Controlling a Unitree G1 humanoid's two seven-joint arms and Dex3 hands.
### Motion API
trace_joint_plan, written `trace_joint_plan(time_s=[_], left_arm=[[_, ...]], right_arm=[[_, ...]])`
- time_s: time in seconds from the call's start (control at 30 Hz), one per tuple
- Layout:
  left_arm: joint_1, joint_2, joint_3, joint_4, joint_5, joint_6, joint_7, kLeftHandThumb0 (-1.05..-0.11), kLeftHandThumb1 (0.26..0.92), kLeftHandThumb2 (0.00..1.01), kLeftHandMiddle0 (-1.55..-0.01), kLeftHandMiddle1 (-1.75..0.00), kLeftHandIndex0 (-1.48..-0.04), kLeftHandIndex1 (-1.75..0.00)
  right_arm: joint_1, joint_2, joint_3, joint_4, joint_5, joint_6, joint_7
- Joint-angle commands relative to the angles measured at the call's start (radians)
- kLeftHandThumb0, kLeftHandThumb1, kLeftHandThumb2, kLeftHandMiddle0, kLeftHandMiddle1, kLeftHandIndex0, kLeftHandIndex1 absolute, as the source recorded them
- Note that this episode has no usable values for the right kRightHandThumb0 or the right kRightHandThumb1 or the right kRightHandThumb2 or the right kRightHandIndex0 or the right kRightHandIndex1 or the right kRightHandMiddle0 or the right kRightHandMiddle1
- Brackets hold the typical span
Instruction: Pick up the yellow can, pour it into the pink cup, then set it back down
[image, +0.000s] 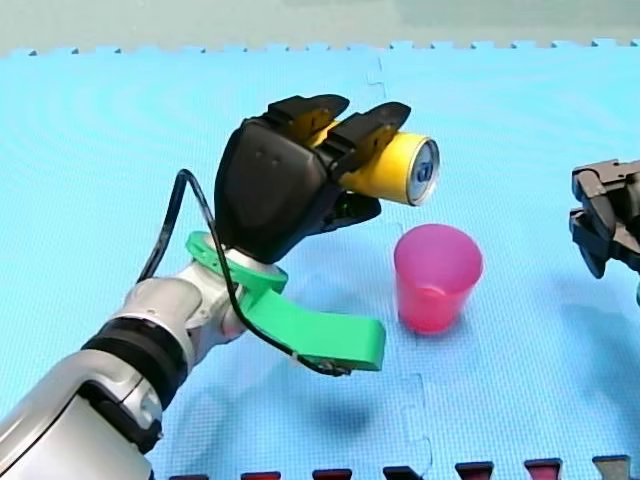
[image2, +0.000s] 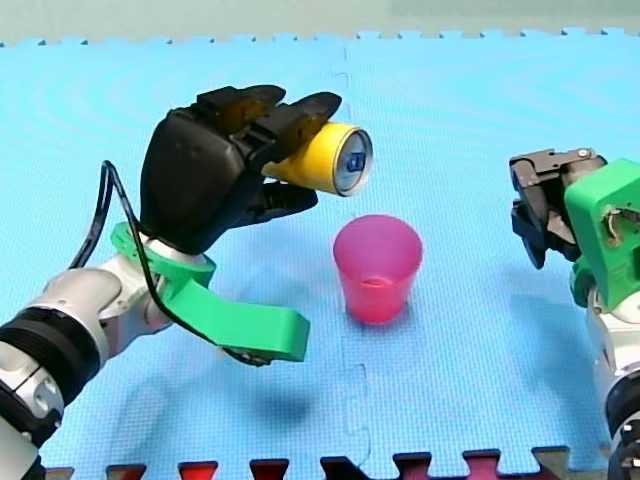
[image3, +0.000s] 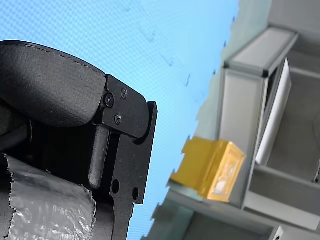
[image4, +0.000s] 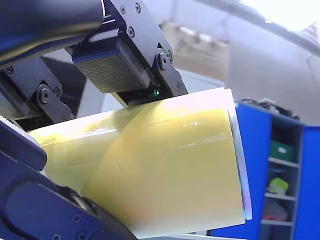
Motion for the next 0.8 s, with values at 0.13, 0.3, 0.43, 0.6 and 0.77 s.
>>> trace_joint_plan(time_s=[0.13,0.3,0.43,0.6,0.77], left_arm=[[0.035,-0.042,0.081,0.038,-0.099,-0.052,0.046,-0.358,0.813,0.0,-1.29,0.0,-1.17,0.0],[0.061,-0.068,0.148,0.049,-0.174,-0.131,0.076,-0.382,0.812,0.0,-1.25,-0.01,-1.18,-0.01],[0.086,-0.093,0.216,0.069,-0.264,-0.236,0.014,-0.384,0.813,0.0,-1.27,-0.02,-1.2,-0.01],[0.11,-0.111,0.303,0.073,-0.375,-0.326,-0.129,-0.413,0.819,0.0,-1.31,-0.03,-1.2,-0.01],[0.16,-0.142,0.408,0.06,-0.545,-0.416,-0.373,-0.45,0.859,0.01,-1.31,-0.02,-1.17,0.0]], right_arm=[[0.007,-0.018,-0.01,-0.006,0.018,-0.003,0.026],[0.006,-0.027,-0.015,-0.007,0.028,0.006,0.05],[0.005,-0.027,-0.016,-0.01,0.03,0.007,0.057],[-0.001,-0.033,-0.013,-0.011,0.028,0.024,0.059],[-0.002,-0.041,-0.005,-0.014,0.016,0.026,0.048]])
